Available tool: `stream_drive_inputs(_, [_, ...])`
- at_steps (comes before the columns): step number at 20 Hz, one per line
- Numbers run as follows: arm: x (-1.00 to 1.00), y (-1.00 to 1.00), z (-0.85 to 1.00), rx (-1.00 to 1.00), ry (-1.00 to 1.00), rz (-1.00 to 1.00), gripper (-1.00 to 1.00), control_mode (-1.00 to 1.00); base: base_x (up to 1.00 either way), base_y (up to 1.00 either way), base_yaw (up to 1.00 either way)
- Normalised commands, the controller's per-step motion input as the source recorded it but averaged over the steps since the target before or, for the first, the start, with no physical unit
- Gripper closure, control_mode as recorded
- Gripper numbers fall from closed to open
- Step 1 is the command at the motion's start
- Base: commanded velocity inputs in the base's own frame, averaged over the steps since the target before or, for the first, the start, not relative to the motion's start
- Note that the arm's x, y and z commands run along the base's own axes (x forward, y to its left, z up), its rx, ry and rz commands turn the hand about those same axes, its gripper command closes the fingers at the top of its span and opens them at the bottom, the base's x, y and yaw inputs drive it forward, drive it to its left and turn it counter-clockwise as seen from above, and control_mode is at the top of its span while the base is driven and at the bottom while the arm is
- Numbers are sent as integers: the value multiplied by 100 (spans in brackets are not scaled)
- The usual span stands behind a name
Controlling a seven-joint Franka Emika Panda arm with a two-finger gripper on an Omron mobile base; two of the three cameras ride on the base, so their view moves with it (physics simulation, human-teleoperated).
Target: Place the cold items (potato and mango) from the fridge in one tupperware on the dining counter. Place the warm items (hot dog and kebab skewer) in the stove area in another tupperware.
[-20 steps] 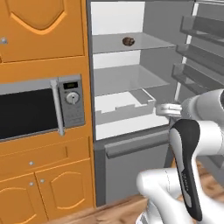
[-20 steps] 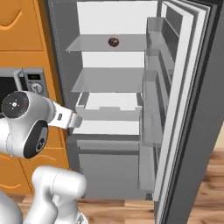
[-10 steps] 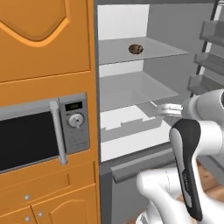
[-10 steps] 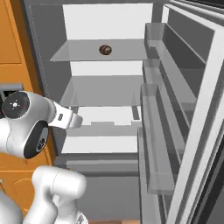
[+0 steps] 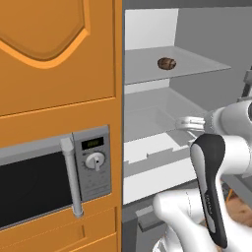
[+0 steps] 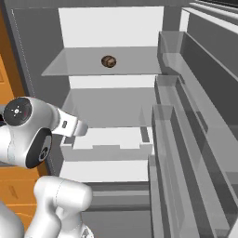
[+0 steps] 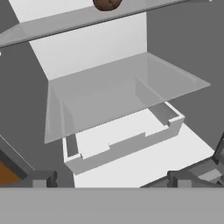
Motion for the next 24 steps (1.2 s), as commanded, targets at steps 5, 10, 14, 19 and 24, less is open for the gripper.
stream_drive_inputs(5, [0,0,0,0,0,0,-100,100,39,-13,0])
stream_drive_inputs(10, [39,0,60,-4,-3,1,-100,-100,7,-1,0])
stream_drive_inputs(14, [60,-3,99,-19,-8,1,-100,-100,0,0,0])
stream_drive_inputs(19, [45,-19,77,-12,-4,0,-100,-100,0,0,0])
stream_drive_inputs(24, [40,-4,37,-7,0,4,-100,-100,0,0,0])
